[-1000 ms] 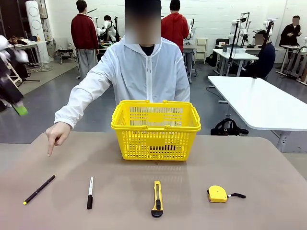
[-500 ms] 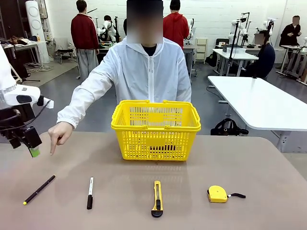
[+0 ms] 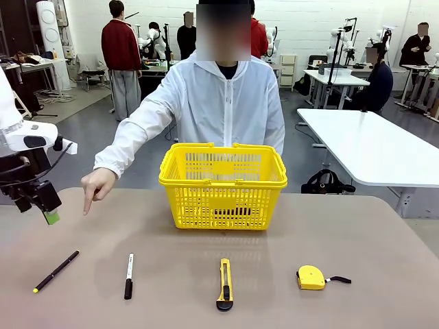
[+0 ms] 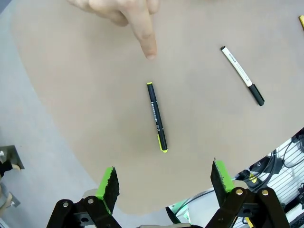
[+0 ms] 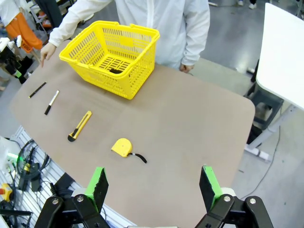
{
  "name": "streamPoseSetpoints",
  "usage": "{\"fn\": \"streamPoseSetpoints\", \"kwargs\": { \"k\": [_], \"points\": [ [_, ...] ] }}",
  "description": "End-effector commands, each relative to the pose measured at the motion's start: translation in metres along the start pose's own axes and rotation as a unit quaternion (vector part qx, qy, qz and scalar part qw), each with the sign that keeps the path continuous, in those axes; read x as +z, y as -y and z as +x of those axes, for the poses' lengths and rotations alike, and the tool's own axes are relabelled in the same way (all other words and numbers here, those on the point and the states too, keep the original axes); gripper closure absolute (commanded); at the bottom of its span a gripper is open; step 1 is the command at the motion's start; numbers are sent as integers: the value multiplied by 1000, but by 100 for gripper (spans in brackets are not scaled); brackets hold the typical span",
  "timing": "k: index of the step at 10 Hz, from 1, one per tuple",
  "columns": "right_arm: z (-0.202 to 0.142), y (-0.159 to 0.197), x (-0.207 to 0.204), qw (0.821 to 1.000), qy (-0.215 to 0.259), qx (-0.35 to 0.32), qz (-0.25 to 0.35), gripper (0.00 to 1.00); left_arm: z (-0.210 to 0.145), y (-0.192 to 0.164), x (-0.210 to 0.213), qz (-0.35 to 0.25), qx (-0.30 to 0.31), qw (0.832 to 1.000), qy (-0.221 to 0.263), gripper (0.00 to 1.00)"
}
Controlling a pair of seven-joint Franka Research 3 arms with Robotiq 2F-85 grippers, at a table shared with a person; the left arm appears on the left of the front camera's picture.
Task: Place the items the person wants into the basket.
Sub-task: Pick up the item the person points to and place it in the Market Basket.
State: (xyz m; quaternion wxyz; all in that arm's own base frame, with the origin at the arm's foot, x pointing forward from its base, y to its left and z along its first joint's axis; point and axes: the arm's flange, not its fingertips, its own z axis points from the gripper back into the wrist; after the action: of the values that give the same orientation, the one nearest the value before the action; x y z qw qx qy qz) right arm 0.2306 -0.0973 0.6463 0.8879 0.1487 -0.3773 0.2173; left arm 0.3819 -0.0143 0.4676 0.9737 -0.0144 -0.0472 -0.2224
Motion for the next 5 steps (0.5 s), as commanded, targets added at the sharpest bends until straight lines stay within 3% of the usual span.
{"fn": "streamPoseSetpoints", "kwargs": {
  "k": [1,5],
  "points": [
    [2,2,1,1000,0,1,4,0,0,-2,-1,4,-4,1000,-5,0],
    [2,2,1,1000,0,1,4,0,3,7,-39,-38,-42,998,-26,0]
  ]
}}
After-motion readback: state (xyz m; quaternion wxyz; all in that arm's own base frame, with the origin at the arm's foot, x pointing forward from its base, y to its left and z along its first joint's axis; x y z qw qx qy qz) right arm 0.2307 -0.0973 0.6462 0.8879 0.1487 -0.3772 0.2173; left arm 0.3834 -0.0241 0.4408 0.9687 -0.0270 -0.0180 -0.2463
